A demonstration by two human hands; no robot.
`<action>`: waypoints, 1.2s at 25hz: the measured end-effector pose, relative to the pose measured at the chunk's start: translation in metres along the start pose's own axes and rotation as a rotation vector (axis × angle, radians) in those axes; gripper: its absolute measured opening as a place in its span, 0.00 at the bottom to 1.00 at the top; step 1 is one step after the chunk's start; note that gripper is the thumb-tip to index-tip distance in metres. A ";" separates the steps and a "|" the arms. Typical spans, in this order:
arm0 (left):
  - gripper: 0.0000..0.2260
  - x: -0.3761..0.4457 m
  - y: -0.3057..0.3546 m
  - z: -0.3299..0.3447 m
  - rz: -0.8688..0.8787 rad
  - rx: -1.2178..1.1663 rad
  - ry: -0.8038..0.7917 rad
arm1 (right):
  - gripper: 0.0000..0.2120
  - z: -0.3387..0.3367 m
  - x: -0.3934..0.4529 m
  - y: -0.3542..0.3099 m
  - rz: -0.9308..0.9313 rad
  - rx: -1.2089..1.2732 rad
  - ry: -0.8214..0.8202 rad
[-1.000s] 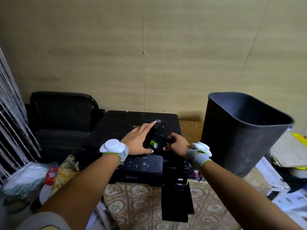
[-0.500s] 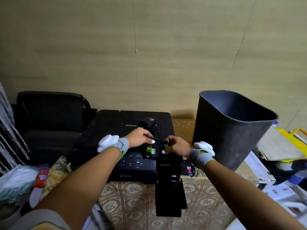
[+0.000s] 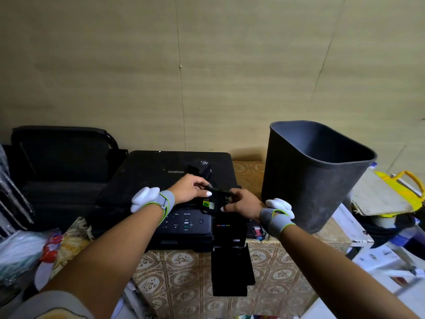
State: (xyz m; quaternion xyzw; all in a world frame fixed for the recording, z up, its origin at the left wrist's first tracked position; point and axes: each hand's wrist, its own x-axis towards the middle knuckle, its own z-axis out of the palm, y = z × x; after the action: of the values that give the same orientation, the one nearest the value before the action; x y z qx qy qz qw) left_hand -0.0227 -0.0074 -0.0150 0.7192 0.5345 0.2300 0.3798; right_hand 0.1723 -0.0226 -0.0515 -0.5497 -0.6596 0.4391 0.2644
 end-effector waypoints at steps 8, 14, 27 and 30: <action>0.13 0.002 0.007 -0.001 -0.050 0.008 -0.112 | 0.13 -0.005 -0.005 0.005 0.096 0.056 -0.085; 0.14 0.004 0.011 0.004 -0.112 0.144 -0.156 | 0.21 -0.015 -0.009 0.006 0.154 0.156 -0.174; 0.08 0.008 0.003 -0.005 -0.432 -0.255 -0.009 | 0.36 -0.013 -0.018 -0.016 -0.189 -0.232 -0.017; 0.08 0.008 0.002 -0.007 -0.487 -0.324 0.015 | 0.38 -0.001 -0.018 -0.027 -0.272 -0.331 0.097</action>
State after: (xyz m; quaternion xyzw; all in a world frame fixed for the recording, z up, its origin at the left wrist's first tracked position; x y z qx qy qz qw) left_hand -0.0246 0.0018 -0.0099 0.4979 0.6504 0.2197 0.5300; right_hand 0.1647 -0.0400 -0.0255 -0.5120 -0.7774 0.2580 0.2587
